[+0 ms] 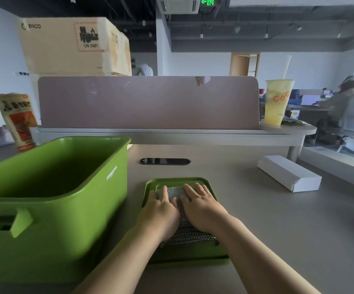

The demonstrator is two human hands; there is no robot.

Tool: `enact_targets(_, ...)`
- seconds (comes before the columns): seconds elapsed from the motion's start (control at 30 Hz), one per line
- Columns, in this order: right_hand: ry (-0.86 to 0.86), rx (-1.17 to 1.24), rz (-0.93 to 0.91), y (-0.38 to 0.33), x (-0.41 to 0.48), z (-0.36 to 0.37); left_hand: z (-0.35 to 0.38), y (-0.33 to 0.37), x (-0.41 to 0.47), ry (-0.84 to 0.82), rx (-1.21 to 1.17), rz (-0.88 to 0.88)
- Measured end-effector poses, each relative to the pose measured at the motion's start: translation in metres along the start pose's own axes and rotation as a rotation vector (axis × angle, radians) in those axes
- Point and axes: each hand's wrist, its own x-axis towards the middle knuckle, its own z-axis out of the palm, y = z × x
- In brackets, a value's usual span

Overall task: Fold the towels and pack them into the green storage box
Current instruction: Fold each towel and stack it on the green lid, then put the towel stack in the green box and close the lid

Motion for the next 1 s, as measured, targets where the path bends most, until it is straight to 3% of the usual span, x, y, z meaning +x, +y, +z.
enact_targets(0.13, -0.05, 0.057, 0.111, -0.005, 0.001, -0.001, 0.0, -0.001, -0.004, 0.054, -0.073, 0.034)
enact_targets(0.33, 0.021, 0.373, 0.416, -0.018, -0.004, -0.025, -0.005, -0.003, -0.017, 0.256, -0.45, 0.056)
enact_targets(0.43, 0.005, 0.455, 0.433, -0.017, 0.0, -0.039, -0.011, 0.001, -0.022, 0.212, -0.546, 0.033)
enact_targets(0.57, -0.024, 0.824, 0.494, -0.008, -0.004, -0.051, -0.01, 0.01, -0.025, 0.209, -0.543, 0.065)
enact_targets(0.7, -0.16, 1.228, 0.571, -0.001, -0.012, -0.065, -0.01, 0.009, -0.023, 0.206, -0.642, 0.081)
enact_targets(0.8, -0.252, 1.3, 0.597, 0.003, -0.016, -0.073, -0.011, 0.006, -0.022, 0.172, -0.826, 0.002)
enact_targets(1.0, -0.235, 1.292, 0.456, 0.001, -0.021, -0.076, -0.019, 0.003, -0.015, 0.197, -1.109, -0.109)
